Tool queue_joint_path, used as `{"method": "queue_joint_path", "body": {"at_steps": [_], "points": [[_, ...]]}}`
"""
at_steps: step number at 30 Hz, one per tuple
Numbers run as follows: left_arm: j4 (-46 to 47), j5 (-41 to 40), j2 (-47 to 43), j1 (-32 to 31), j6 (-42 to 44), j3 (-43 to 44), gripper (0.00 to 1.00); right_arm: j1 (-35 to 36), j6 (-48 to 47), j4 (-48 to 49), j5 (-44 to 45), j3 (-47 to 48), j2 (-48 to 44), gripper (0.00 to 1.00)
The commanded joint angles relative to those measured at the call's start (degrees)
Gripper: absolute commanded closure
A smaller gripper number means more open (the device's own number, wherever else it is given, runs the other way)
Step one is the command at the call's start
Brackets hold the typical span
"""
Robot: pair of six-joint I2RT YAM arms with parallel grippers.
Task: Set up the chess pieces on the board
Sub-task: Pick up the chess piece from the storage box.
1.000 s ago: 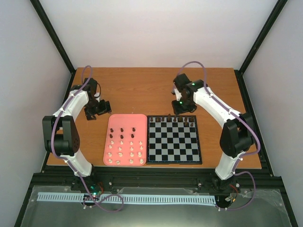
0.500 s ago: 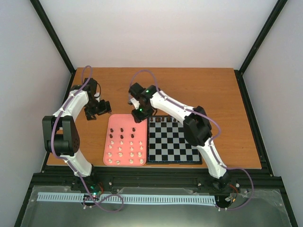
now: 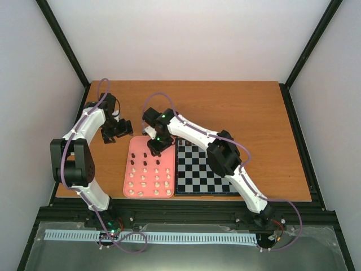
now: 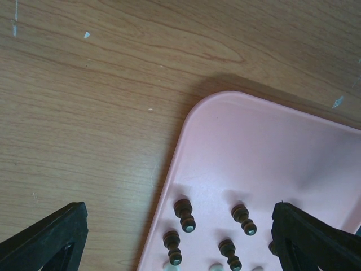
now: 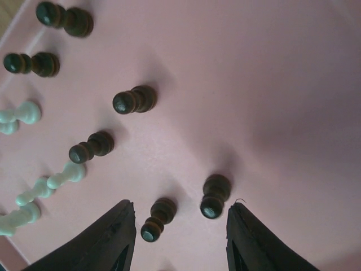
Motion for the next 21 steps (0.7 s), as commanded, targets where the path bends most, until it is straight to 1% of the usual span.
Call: {"method": "queue_joint_path", "body": {"at_steps": [1,11,17,21], "points": [[0.7,0.8,-2.1,0.0,0.2,-0.4,0.0,0.7,-0.8,-2.6,-0.7,1.5,2.9,0.57],[1.0,1.1,-2.3,0.0,0.1,-0.7,0.0,1.3,0.6,-3.2,3.9,1.5,4.1,0.62],[1.1,1.2,-2.2,0.0,0.2,-0.8,0.0,1.3,0.5,-3.2,4.5,1.9,5.0,0.69],[1.0,1.1,-2.2,0.0,0.2,-0.8,0.0,1.3,0.1,-3.1,4.4,2.5,5.6,0.7]]}}
